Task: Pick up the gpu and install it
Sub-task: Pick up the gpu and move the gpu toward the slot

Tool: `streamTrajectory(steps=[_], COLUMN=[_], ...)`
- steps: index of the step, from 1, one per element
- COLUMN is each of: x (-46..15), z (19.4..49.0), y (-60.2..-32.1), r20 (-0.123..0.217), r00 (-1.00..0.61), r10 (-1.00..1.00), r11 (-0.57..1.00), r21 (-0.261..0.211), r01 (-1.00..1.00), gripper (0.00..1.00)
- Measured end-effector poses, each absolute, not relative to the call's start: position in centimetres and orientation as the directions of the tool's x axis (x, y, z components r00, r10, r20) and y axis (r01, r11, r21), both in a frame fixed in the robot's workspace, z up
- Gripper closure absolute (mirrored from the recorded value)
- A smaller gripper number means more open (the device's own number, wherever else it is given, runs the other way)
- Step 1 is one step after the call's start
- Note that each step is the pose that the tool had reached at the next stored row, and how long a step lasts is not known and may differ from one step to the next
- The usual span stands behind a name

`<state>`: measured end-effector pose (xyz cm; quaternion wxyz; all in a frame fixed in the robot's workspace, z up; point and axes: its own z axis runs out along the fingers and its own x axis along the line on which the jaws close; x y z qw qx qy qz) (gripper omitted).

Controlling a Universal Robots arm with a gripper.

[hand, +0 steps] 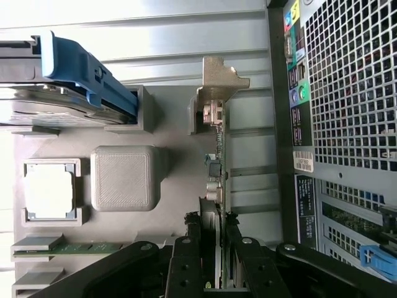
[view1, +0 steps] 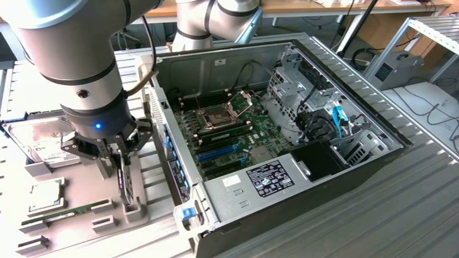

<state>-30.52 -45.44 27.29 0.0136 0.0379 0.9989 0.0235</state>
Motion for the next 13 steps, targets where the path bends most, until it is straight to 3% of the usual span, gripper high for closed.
streamTrajectory(steps=[13], x=[-30.52], z=[28.03], y=[-45.44], r20=[-0.025], r00=[-0.997], r10=[0.076], r11=[0.996], r21=[0.048], r01=[0.075], gripper=[0.74])
